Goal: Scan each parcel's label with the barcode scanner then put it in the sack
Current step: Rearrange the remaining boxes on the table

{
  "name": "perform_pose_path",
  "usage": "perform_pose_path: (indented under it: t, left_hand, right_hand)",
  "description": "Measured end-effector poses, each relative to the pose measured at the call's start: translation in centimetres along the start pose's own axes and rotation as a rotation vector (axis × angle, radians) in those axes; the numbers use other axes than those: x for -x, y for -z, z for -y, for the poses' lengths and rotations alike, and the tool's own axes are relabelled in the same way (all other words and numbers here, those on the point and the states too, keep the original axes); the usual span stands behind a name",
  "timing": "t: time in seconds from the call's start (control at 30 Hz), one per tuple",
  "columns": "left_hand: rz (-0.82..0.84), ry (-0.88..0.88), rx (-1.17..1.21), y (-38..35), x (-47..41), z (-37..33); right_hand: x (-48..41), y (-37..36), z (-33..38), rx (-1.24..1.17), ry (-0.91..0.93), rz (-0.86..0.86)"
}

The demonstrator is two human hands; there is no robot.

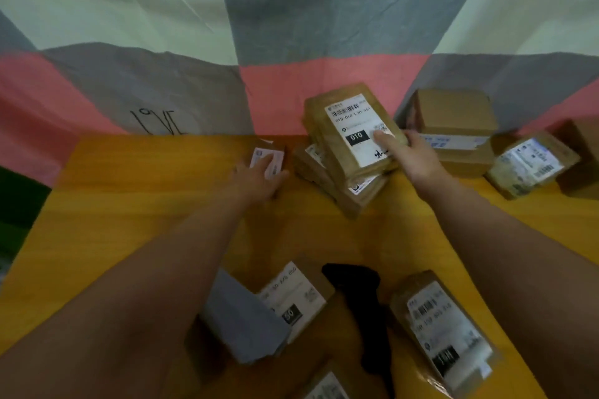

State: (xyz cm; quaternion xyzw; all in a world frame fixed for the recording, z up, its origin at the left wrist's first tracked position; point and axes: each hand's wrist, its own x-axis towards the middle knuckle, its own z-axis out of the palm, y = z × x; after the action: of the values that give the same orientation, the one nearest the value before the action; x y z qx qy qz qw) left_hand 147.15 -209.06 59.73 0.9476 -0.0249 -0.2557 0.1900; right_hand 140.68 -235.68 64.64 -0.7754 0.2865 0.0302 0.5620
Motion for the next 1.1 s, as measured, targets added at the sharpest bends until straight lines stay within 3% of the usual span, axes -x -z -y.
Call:
perform_pose_path:
  t: [0.13,0.23,0.53,0.63,0.83,1.0,1.1]
  left_hand:
    - [0.082,0.004,0.059,-0.7,-2.4,0.1]
    - [0.074,-0.002,0.05,-0.8,-2.0,0.1]
    - [-0.006,0.138,0.353,-0.8,6.5,4.0]
    - [-0.117,0.048,0.178,0.5,6.3,5.0]
    - [0.1,-0.067,-0.239,-0.4,0.9,6.1]
    - [0.068,-0.089,-0.17,-2.5,-0.7,6.6]
    - [0.041,-0.045,-0.275,-2.3,1.3,7.1]
  right_hand:
    - [-0.6,0.7,-0.2,-0.012,-0.052,0.221]
    - [0.3,-0.2,-1.1,-0.002,-0.095,0.235]
    - [7.9,-2.3,-2.6,-0.004,-0.094,0.373]
    - [9.1,-2.3,-2.6,0.003,-0.088,0.364]
    - [6.9,-2.7,-1.3,-0.158,-0.008,0.085]
    - [5.4,-4.2,-1.8,-0.215,-0.001,0.046]
    - [6.0,-5.1,-1.4,-0.208,0.02,0.08]
